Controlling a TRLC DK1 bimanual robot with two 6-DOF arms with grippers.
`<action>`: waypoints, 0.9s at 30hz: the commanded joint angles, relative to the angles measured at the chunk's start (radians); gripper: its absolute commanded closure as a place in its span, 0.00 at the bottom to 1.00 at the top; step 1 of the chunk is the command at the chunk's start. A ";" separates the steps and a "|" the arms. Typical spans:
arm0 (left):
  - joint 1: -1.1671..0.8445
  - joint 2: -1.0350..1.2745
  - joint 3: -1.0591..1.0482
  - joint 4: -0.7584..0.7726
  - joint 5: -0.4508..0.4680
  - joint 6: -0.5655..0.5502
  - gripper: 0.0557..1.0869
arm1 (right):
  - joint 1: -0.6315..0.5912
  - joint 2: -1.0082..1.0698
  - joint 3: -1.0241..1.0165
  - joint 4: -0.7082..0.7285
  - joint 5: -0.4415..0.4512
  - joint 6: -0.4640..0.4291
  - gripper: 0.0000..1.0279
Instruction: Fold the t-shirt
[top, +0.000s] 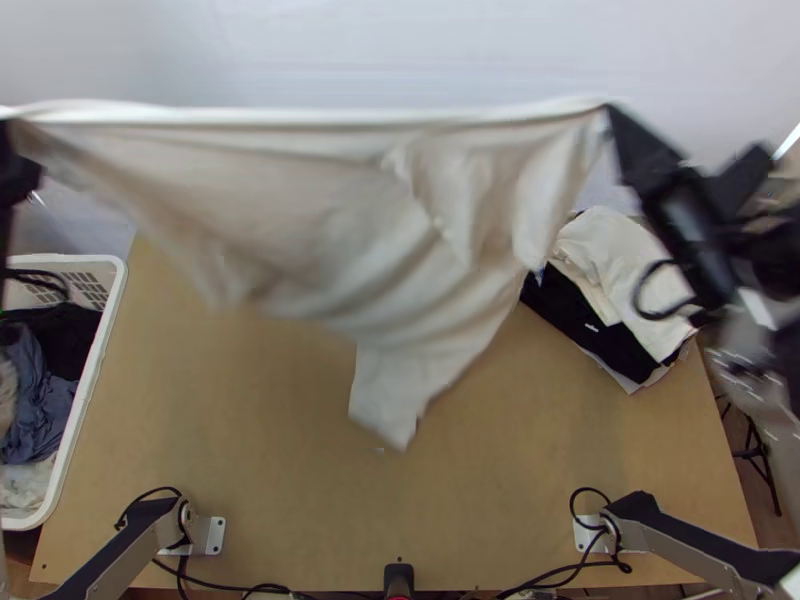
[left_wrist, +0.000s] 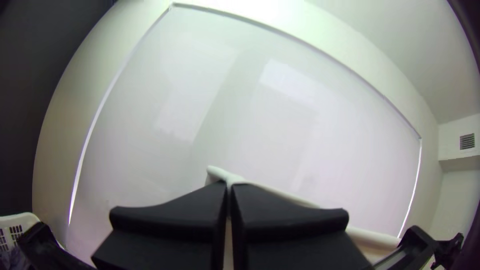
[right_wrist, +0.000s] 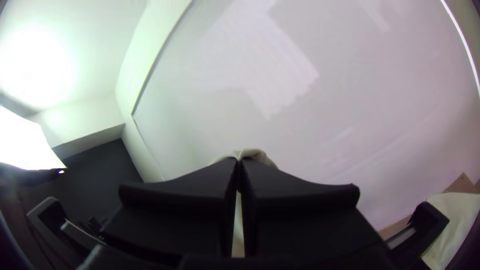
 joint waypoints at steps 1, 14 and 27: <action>0.026 -0.127 0.134 -0.057 -0.063 0.005 0.97 | -0.040 -0.184 0.153 -0.179 -0.031 -0.012 0.97; 0.070 -0.372 -0.024 -0.117 -0.066 0.111 0.97 | -0.059 -0.370 0.323 -0.461 -0.037 -0.086 0.97; -0.002 -0.360 -0.144 -0.421 -0.036 0.062 0.97 | -0.025 -0.338 0.041 -0.522 -0.038 -0.037 0.97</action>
